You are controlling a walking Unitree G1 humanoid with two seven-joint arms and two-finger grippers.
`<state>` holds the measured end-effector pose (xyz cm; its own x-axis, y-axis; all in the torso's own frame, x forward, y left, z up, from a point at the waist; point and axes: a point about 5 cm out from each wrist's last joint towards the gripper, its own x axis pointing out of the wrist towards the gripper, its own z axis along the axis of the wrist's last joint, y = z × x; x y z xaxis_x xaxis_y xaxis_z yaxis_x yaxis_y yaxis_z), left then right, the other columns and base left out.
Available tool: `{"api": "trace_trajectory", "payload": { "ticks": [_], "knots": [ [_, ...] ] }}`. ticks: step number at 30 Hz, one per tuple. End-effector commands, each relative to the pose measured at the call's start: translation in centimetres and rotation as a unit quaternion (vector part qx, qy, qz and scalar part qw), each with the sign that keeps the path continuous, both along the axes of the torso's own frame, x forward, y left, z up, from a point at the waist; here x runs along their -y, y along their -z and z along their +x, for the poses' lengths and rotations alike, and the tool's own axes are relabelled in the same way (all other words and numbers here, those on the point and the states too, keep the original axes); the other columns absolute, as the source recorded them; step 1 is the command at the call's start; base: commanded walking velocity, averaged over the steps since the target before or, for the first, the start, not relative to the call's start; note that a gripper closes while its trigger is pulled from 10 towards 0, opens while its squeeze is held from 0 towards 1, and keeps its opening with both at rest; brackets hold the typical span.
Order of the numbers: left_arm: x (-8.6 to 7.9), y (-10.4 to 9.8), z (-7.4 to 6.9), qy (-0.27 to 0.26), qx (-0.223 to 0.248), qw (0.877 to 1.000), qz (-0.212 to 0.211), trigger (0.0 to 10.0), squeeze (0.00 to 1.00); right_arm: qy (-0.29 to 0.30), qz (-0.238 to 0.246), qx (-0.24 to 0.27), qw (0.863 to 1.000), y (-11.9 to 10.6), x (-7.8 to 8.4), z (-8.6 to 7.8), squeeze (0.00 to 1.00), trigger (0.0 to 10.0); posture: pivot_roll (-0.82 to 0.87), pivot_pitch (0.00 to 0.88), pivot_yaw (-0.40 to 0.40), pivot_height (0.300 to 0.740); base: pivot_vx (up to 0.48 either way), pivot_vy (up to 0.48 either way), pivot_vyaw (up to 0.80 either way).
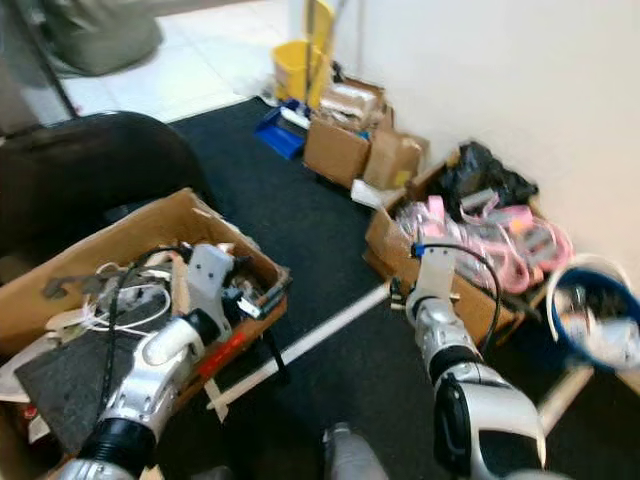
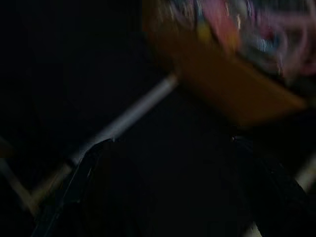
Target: Picking trash to rubbish bin
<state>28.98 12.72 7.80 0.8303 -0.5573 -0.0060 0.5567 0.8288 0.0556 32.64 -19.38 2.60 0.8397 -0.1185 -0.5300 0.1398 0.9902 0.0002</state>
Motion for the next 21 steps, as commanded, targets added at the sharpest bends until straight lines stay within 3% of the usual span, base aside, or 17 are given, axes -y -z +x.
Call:
{"api": "trace_trajectory", "payload": {
  "ticks": [1, 4, 7, 9, 13, 19, 21],
  "knots": [
    [-0.2, 0.0, 0.1, -0.020, 0.006, 1.000, 0.011, 10.0, 0.00, 0.007, -0.012, -0.028, 1.000, 1.1, 0.5, -1.0, 0.00, 10.0, 0.06, 0.110, -0.048, 0.740, 0.000, 0.000, -0.80],
    [-0.6, -0.2, 0.3, -0.047, 0.012, 0.999, 0.016, 10.0, 0.00, 0.005, -0.021, -0.049, 0.999, 2.1, 0.6, -2.0, 0.00, 10.0, 0.06, 0.110, -0.048, 0.740, 0.000, 0.000, -0.80],
    [-1.2, -0.5, 0.8, -0.098, 0.019, 0.995, 0.016, 10.0, 0.00, 0.000, -0.037, -0.090, 0.995, 4.0, 0.7, -3.9, 0.00, 10.0, 0.06, 0.114, -0.047, 0.740, 0.000, 0.000, -0.80],
    [-1.3, -0.5, 0.8, -0.101, 0.019, 0.995, 0.016, 10.0, 0.00, 0.000, -0.037, -0.092, 0.995, 4.1, 0.7, -4.0, 0.00, 10.0, 0.06, 0.114, -0.047, 0.740, 0.000, 0.000, -0.80],
    [-1.7, -0.5, 1.1, -0.151, 0.022, 0.988, 0.016, 10.0, 0.00, -0.009, -0.056, -0.138, 0.989, 6.1, 0.8, -6.4, 0.00, 10.0, 0.07, 0.117, -0.047, 0.740, 0.000, 0.000, -0.80],
    [-1.6, -0.6, 1.1, -0.166, 0.025, 0.986, 0.010, 10.0, 0.00, -0.003, -0.054, -0.139, 0.989, 6.2, 1.1, -6.6, 0.00, 10.0, 0.07, 0.125, -0.043, 0.740, 0.000, 0.000, -0.80],
    [-1.6, -0.4, 0.9, -0.175, 0.023, 0.984, 0.011, 10.0, 0.00, 0.001, -0.053, -0.116, 0.992, 5.3, 1.2, -5.5, 0.00, 10.0, 0.07, 0.127, -0.039, 0.740, 0.000, 0.000, -0.80]
  ]
}}
